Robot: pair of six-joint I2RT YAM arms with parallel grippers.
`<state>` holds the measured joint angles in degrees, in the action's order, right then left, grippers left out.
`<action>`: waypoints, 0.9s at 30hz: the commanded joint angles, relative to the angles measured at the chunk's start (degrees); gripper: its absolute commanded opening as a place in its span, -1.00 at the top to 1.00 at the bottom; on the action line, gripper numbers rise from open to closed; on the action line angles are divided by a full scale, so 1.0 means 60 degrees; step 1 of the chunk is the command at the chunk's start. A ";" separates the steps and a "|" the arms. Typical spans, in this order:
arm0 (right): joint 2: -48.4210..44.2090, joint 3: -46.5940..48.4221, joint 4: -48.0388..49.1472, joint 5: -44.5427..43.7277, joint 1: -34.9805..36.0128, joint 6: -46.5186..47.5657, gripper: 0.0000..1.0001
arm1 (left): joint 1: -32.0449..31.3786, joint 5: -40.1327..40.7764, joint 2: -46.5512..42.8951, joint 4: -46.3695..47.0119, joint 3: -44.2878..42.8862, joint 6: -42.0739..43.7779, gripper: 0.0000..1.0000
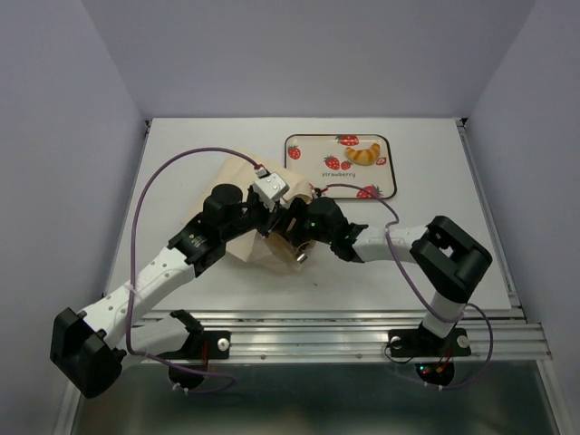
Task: Take the fake bread out of the paper bag
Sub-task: Take out the fake bread from the paper bag.
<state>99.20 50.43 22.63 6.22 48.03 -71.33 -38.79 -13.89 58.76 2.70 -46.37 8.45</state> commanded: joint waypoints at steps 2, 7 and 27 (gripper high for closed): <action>0.0590 0.0106 0.1968 -0.0333 -0.0007 -0.0358 -0.36 | -0.0054 -0.1377 -0.0243 0.0913 -0.0050 0.0042 1.00; 0.0811 -0.0056 0.2686 -0.0889 -0.0007 -0.0387 0.03 | -0.0069 -0.1128 -0.0477 0.0868 0.0023 0.0188 1.00; -0.3784 -0.2252 0.0566 -0.0963 -0.0007 0.2248 0.79 | -0.0040 0.3193 -0.0140 0.1352 -0.0255 -0.0690 1.00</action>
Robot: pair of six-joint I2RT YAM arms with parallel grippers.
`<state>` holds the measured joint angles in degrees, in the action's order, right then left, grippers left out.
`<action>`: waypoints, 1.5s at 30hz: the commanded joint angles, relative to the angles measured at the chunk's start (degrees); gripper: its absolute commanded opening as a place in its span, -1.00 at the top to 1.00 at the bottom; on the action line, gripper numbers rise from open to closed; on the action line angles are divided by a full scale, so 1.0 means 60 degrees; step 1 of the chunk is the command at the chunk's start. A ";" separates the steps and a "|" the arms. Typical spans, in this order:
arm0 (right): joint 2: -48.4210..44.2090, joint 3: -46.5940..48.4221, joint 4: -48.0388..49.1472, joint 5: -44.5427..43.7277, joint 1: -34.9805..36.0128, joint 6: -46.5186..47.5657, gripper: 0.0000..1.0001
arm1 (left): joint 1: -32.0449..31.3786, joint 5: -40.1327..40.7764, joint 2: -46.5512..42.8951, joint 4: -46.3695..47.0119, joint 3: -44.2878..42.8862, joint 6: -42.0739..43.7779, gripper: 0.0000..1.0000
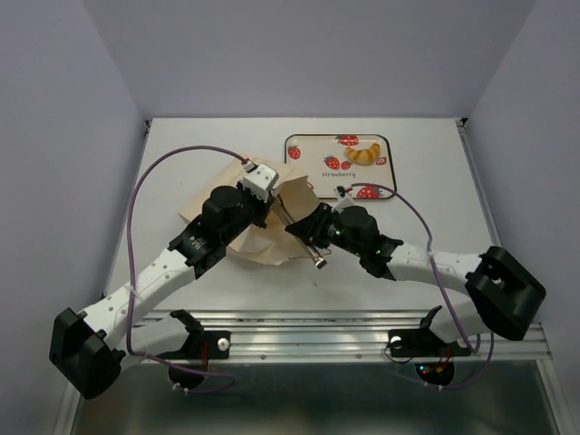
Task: Take the fake bread out of the paper bag
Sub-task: Take out the fake bread from the paper bag, then place the fake bread in the container.
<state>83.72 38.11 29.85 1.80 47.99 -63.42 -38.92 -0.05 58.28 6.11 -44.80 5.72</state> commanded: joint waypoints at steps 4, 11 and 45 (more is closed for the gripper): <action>-0.2450 -0.0578 -0.2245 -0.0256 0.0000 0.1151 0.79 | -0.0003 0.1092 -0.0017 0.0769 -0.0590 -0.0337 1.00; -0.4969 -0.0640 -0.4444 -0.0871 0.0000 0.1985 0.80 | 0.0085 0.1854 0.0320 0.0827 -0.0795 -0.0659 1.00; -0.7991 -0.0769 -0.2355 -0.1294 0.0000 0.4578 0.74 | 0.0348 0.2073 0.1565 0.0872 -0.1557 -0.1479 1.00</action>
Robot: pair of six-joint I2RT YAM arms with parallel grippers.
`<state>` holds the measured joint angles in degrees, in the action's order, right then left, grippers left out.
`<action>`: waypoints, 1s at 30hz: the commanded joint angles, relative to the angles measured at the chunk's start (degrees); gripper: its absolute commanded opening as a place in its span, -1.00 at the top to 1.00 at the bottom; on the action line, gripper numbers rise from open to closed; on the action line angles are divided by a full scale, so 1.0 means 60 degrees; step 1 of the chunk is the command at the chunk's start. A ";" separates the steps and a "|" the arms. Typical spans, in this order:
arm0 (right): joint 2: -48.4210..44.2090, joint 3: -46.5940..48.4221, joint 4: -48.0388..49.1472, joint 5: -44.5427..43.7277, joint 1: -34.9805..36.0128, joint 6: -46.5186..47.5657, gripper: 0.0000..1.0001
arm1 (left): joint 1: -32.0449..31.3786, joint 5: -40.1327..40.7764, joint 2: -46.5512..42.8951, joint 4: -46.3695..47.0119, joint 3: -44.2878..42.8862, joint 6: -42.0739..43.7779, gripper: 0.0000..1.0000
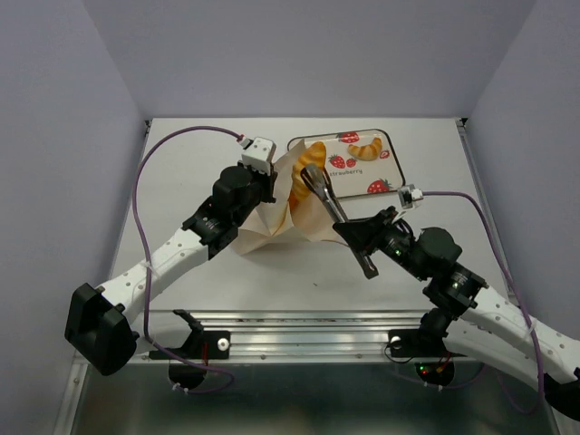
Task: Take the fake bread out of the paper bag
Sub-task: Place the fake bread in the container.
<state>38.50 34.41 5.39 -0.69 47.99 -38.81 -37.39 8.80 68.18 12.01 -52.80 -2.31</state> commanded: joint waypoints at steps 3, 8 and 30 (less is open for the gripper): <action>-0.0791 -0.0710 0.2659 -0.1406 0.0000 0.0477 0.73 | 0.0108 0.0731 0.0018 -0.0332 -0.0385 -0.0361 1.00; -0.0939 -0.1516 0.3745 -0.2490 0.0000 -0.0152 0.71 | 0.0108 0.0716 0.0179 -0.0697 -0.0706 -0.0582 1.00; 0.2048 -0.2572 0.5826 -0.8747 0.0000 -0.4152 0.47 | -0.0243 -0.0060 0.0736 -0.1562 -0.1191 -0.0348 1.00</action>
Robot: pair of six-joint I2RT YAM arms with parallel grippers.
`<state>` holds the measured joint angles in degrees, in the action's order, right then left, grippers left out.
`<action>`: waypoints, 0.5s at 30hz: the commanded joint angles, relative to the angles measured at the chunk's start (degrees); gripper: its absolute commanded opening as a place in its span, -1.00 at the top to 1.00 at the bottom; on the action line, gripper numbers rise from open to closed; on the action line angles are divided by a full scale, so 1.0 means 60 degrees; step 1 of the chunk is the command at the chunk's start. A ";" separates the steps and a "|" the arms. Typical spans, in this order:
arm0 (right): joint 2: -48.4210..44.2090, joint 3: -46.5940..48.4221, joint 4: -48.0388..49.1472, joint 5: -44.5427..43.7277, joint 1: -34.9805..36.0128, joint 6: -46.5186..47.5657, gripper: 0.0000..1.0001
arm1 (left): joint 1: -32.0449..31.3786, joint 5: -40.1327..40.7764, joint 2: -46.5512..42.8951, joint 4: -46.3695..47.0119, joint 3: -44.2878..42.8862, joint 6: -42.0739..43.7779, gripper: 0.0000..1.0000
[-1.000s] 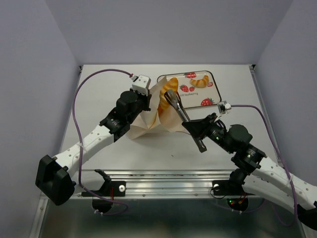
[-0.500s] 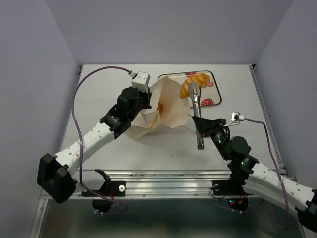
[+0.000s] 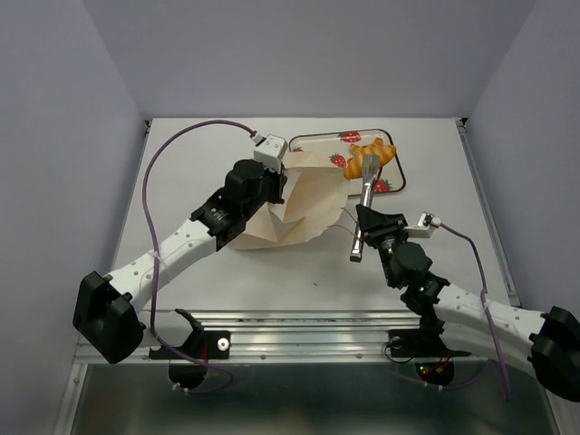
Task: Take the fake bread out of the paper bag
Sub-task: Place the fake bread in the container.
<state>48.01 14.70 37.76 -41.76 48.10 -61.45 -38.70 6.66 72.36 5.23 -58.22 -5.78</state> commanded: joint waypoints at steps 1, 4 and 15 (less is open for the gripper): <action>0.0639 0.0787 0.0431 -0.1888 -0.0105 -0.0422 0.47 | -0.0039 0.0341 0.0098 -0.0506 -0.0302 0.0217 1.00; 0.1486 0.0890 0.0402 -0.1292 -0.0339 -0.1165 0.47 | -0.0142 0.0472 0.0376 -0.0666 -0.0492 0.0231 1.00; 0.3731 0.1491 0.0460 0.0953 -0.1263 -0.2223 0.40 | -0.0362 0.1117 0.1285 -0.1107 -0.0800 0.0114 1.00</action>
<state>69.25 20.58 36.42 -37.78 42.48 -71.61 -40.49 10.79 79.79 0.56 -60.62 -5.06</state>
